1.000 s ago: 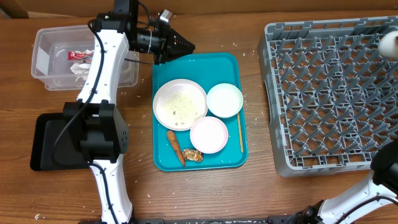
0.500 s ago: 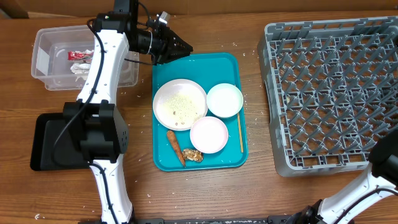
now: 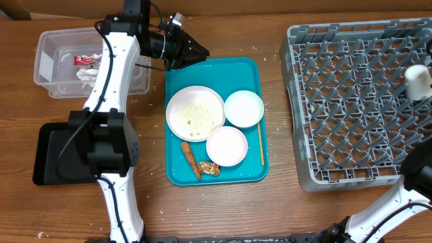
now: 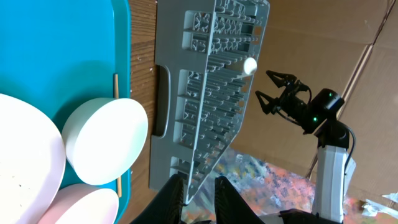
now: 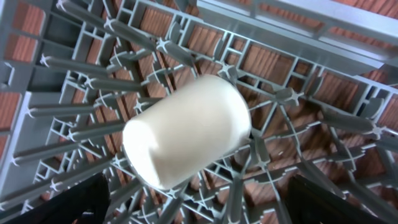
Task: Sort waste into correct bins and load items into the dishwasher
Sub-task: 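Release the cup in the rack's right side and withdraw the right gripper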
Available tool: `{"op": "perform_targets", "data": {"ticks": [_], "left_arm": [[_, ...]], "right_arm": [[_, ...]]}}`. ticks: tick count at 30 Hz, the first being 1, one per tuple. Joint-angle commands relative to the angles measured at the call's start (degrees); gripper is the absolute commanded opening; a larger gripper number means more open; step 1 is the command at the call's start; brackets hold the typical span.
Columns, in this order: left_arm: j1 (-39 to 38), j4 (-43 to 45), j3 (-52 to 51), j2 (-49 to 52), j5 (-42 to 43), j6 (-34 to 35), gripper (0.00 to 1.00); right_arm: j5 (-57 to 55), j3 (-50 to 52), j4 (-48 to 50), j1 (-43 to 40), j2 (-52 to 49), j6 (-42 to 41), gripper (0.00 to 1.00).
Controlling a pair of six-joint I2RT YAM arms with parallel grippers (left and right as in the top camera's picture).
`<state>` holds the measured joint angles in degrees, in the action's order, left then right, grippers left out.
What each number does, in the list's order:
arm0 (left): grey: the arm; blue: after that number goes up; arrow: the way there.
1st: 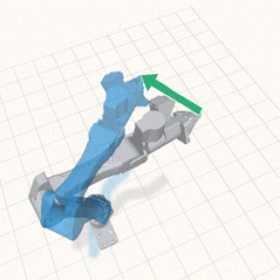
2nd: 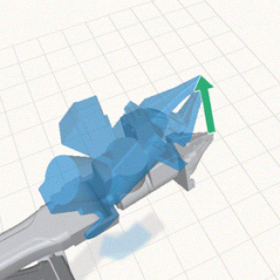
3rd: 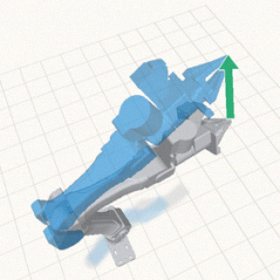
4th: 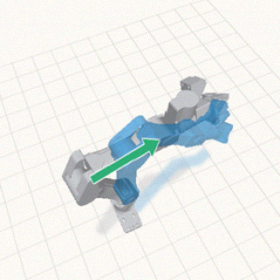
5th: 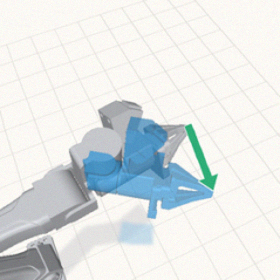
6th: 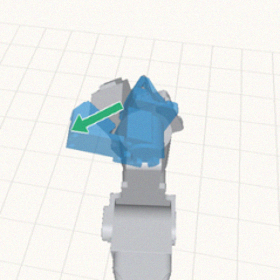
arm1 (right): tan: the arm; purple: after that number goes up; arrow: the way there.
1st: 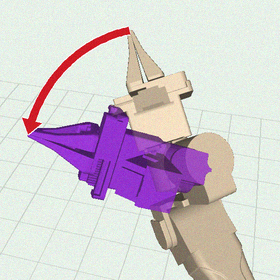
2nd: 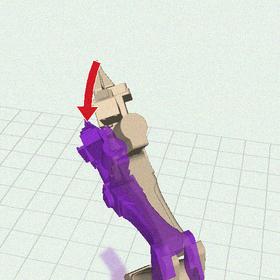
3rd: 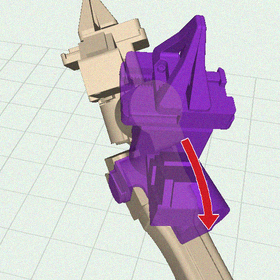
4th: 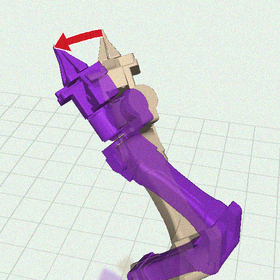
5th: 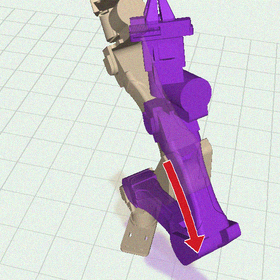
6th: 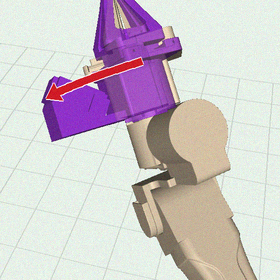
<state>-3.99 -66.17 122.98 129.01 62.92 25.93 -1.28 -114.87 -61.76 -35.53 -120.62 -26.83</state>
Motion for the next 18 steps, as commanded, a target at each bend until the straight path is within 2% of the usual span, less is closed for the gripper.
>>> {"op": "perform_targets", "data": {"ticks": [1,6,7,9,10,11,12,16,18], "left_arm": [[0.2,0.02,-0.02,-0.33,0.11,1.16,0.21],[0.2,0.0,-0.02,-0.33,0.04,1.07,0.22],[0.2,0.02,-0.02,-0.33,-0.13,1.05,0.22],[0.2,0.02,-0.02,-0.33,-0.17,0.5,0.22],[0.2,0.0,-0.02,-0.33,-0.35,-0.09,0.22],[0.17,0.0,-0.02,-0.33,-0.48,-0.22,0.22],[0.15,0.0,-0.02,-0.33,-0.5,-0.22,0.21],[-0.2,-0.57,-0.02,-0.33,-0.52,-0.22,0.22],[-0.2,-0.68,-0.02,-0.33,-0.5,-0.22,0.22]], "right_arm": [[3.67,-5.97,-2.25,0.24,0.81,0.04,0.96],[12.24,-15.43,-7.39,1.49,3.02,2.14,0.98],[10.4,-15.78,-6.58,2.67,3.3,3.8,0.89],[5.57,-15.5,-5.84,4.61,2.47,4.17,0.52],[3.61,-15.26,-5.68,5.68,1.51,4.2,0.37],[2.21,-14.91,-5.38,6.29,0.85,4.33,0.29],[-0.26,-13.81,-4.42,7.41,-0.37,4.37,0.22],[-4.81,-12.85,-3.34,8.83,-6.86,4.13,0.04],[-6.69,-12.85,-3.28,8.52,-9.44,3.21,0.04]]}}
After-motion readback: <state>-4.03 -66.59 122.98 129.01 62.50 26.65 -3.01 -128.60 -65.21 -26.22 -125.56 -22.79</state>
